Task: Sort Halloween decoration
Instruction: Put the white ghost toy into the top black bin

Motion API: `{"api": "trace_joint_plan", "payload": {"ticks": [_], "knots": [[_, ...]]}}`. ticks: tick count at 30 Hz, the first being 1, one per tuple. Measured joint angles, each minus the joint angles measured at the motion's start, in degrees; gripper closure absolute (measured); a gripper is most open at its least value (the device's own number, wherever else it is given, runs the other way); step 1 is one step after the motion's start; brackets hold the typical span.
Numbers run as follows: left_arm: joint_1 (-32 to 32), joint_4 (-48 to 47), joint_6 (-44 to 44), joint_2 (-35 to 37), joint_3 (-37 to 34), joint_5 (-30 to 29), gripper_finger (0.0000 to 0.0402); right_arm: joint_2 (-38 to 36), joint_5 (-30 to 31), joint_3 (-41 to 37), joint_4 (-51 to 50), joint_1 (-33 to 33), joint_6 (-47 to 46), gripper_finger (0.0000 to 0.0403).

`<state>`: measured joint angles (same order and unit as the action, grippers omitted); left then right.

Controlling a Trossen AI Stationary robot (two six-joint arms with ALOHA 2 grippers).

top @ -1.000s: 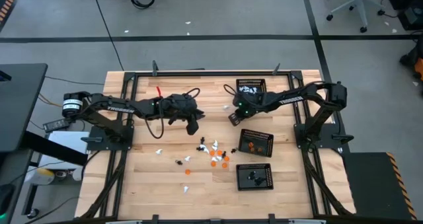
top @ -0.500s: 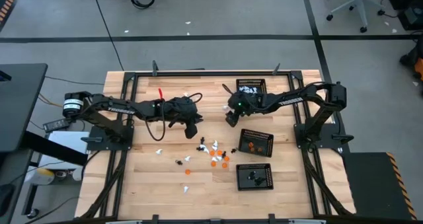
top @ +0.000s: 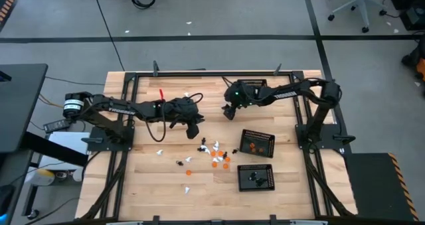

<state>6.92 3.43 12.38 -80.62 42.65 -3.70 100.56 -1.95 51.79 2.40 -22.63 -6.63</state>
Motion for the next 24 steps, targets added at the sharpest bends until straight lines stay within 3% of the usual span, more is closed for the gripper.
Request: {"api": "trace_joint_plan", "payload": {"ticks": [6, 13, 24], "knots": [[-0.01, -0.22, 1.33, 0.00, 0.00, -0.13, 0.0322, 4.70, 0.62, 5.33, -7.66, -0.07, 3.19, 0.0161], [0.00, -0.44, 1.81, 0.00, 0.00, -0.36, 0.0322, 4.60, 1.30, 5.09, -14.44, 0.22, 6.48, 0.0173], [-0.02, -0.27, 2.05, 0.00, 0.00, -1.29, 0.0322, 4.76, 0.93, 7.02, -14.94, 0.79, 10.28, 0.0193]]}}
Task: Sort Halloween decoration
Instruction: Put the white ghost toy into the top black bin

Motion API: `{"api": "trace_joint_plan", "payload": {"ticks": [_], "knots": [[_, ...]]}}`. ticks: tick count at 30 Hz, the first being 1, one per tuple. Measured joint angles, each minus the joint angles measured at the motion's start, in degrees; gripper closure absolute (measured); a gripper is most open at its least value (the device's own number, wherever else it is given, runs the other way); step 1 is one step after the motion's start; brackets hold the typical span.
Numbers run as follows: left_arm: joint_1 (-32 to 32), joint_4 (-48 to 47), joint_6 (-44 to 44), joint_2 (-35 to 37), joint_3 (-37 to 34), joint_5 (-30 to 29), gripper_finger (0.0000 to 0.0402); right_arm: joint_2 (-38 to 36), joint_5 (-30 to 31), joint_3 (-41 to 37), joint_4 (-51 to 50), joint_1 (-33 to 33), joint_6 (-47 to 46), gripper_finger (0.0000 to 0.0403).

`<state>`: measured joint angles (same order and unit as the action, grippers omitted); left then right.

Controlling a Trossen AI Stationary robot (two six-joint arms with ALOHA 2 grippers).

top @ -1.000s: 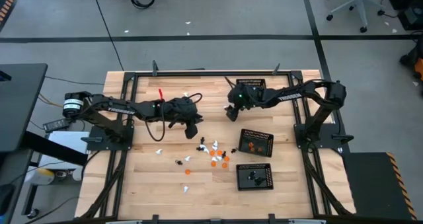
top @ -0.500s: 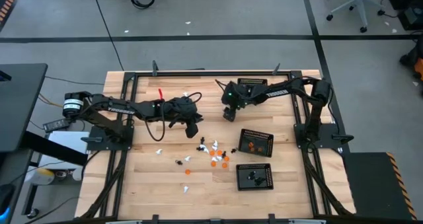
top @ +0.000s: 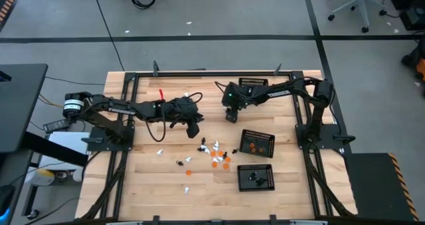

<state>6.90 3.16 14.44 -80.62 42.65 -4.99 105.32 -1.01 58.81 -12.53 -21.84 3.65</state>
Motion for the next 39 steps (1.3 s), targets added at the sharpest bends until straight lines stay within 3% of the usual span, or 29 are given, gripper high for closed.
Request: {"api": "trace_joint_plan", "payload": {"ticks": [6, 19, 28, 39], "knots": [[0.00, 0.00, 0.01, 0.00, 0.00, 0.00, 0.0322, 0.55, -0.96, 2.62, -2.80, -0.31, 3.16, 0.0193], [0.00, 0.11, 0.86, 0.00, 0.00, -0.35, 0.0322, 0.55, -3.62, -0.20, 1.38, -1.48, 5.44, 0.0198], [0.02, 0.22, 1.07, 0.00, 0.00, -1.31, 0.0322, 2.82, -6.15, 0.62, 1.14, -1.26, 6.86, 0.0222], [0.00, 0.57, 3.30, 0.00, -0.02, -3.35, 0.0322, 3.87, -4.79, 2.40, -1.03, 0.06, 8.08, 0.0264]]}}
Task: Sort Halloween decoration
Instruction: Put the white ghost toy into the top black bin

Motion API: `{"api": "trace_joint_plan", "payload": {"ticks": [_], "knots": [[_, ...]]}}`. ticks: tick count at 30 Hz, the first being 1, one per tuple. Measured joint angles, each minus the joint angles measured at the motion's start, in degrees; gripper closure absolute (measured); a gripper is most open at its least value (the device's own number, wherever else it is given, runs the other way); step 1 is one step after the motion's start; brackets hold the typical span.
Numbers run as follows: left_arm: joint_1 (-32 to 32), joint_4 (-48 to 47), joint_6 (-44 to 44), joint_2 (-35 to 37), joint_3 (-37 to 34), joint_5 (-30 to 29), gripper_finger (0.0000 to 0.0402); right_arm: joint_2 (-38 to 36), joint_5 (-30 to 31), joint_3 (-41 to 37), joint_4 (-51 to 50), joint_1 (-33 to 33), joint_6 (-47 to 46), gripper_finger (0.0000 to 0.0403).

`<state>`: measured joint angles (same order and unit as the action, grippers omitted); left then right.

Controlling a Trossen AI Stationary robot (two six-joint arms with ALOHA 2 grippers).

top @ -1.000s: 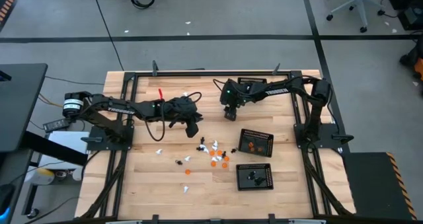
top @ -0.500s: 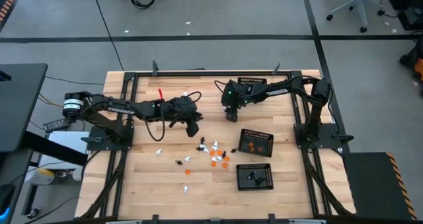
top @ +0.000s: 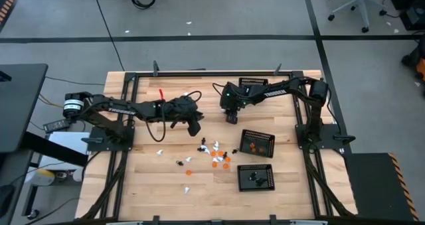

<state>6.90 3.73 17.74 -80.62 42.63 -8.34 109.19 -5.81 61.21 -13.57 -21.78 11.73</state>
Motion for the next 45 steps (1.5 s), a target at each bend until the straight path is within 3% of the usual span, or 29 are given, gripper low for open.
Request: {"api": "trace_joint_plan", "payload": {"ticks": [16, 25, 29, 45], "knots": [[-0.35, -0.83, 1.16, 0.01, 0.00, -0.08, 0.0322, 0.15, -0.22, -0.09, 0.03, 0.39, 1.35, 0.0383], [-3.26, -4.88, -0.39, -1.51, -0.02, -0.25, 0.0322, -0.21, -0.02, -0.15, -0.01, 0.68, 0.31, 0.0400], [-4.32, -5.21, -0.55, -1.46, -0.02, -3.29, 0.0322, -0.76, 1.29, -0.31, 0.48, 0.83, 0.40, 0.0400], [-4.59, -5.27, -0.39, -1.46, -0.02, -4.11, 0.0322, -2.79, 1.51, -0.35, 0.82, 1.02, -1.26, 0.0402]]}}
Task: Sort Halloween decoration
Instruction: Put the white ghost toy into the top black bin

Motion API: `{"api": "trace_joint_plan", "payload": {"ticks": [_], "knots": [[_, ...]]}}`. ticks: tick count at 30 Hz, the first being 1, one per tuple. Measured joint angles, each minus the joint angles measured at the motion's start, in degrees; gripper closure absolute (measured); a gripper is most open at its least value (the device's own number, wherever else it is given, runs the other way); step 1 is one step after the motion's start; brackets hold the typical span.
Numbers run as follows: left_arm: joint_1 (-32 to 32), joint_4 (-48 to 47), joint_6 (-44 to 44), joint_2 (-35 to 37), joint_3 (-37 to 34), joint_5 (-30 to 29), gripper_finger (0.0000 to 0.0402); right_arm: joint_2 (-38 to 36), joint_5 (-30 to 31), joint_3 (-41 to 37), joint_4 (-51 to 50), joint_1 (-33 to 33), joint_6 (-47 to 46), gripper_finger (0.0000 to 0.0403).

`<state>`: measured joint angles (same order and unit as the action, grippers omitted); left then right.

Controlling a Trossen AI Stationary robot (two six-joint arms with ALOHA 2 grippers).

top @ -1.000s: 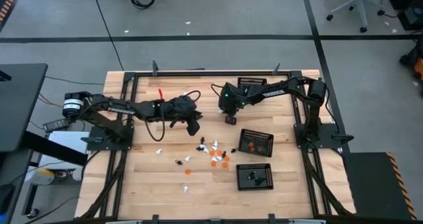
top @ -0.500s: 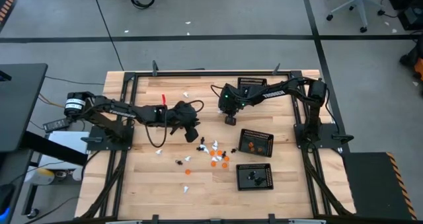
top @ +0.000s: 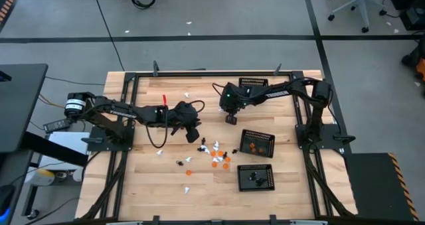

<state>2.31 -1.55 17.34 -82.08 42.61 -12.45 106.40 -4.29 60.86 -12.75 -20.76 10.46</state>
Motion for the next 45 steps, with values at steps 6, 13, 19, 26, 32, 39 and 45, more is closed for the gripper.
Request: {"api": "trace_joint_plan", "payload": {"ticks": [6, 13, 19, 26, 32, 39, 45], "knots": [[0.02, -0.01, -0.14, 0.00, 0.00, -1.43, 0.0322, -3.45, 0.87, 0.00, -1.42, -0.22, -0.05, 0.0402], [0.09, 0.10, -0.52, -0.02, 0.00, -1.66, 0.0322, -12.05, 4.94, 0.13, -5.24, -4.54, -0.21, 0.0402], [0.13, 1.64, -1.77, -0.02, 0.02, -2.01, 0.0322, -19.79, 7.72, -1.18, -11.65, -11.22, 0.73, 0.0403], [0.14, 4.74, -3.07, -0.04, 0.02, -3.03, 0.0322, -20.98, 7.97, -5.58, -16.53, -19.69, 1.09, 0.0403], [0.13, 5.29, -3.23, -0.04, 0.02, -3.03, 0.0322, -16.28, 7.87, -6.19, -19.18, -23.04, 1.07, 0.0403], [0.13, 5.27, -2.12, -0.04, 0.02, -3.04, 0.0322, -10.11, 5.97, -4.23, -23.82, -26.01, -2.73, 0.0401], [0.13, 5.25, -2.04, -0.04, 0.02, -3.02, 0.0322, -8.18, 4.72, -2.45, -24.77, -26.64, -4.73, 0.0390]]}}
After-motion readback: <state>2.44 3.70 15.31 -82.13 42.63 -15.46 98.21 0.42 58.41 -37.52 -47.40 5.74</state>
